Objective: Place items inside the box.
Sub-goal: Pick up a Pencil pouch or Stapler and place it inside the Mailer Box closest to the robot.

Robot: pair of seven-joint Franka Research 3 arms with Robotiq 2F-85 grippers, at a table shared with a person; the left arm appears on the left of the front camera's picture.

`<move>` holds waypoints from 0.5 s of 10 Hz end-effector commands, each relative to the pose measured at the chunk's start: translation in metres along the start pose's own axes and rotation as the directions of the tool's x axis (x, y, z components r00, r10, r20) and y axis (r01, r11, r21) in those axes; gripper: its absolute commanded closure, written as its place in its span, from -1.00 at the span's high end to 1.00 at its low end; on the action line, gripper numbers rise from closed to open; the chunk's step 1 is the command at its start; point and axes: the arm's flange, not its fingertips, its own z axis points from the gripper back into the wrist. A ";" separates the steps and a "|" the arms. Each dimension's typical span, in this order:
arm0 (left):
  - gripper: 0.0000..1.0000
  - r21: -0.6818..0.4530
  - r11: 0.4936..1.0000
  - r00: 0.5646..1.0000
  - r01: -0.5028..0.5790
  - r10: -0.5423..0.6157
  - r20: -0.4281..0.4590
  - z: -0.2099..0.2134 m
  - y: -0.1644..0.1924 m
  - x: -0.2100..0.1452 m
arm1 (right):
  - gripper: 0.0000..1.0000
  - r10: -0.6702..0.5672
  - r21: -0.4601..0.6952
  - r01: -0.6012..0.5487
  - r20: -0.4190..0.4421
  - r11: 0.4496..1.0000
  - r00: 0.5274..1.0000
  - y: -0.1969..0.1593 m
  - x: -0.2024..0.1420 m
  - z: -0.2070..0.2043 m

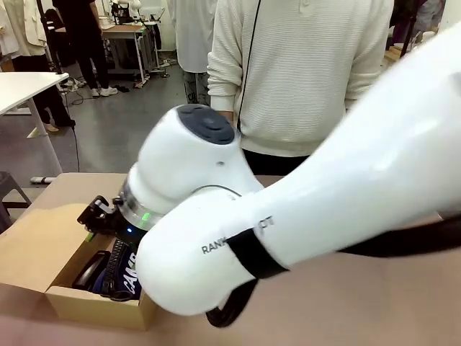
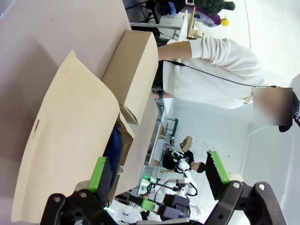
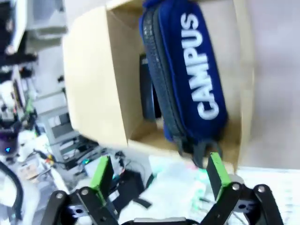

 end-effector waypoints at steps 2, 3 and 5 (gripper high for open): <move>1.00 -0.006 1.000 1.000 0.019 -0.019 -0.011 0.002 0.001 -0.001 | 1.00 0.053 0.180 -0.010 -0.237 0.984 0.970 -0.106 0.061 0.114; 1.00 -0.006 1.000 1.000 0.019 -0.019 -0.011 0.002 0.001 -0.001 | 1.00 0.029 0.176 0.008 -0.206 0.984 0.978 -0.134 0.063 0.127; 1.00 -0.006 1.000 1.000 0.019 -0.019 -0.011 0.002 0.001 -0.001 | 1.00 0.047 0.126 -0.033 -0.110 0.992 0.993 -0.002 -0.024 0.031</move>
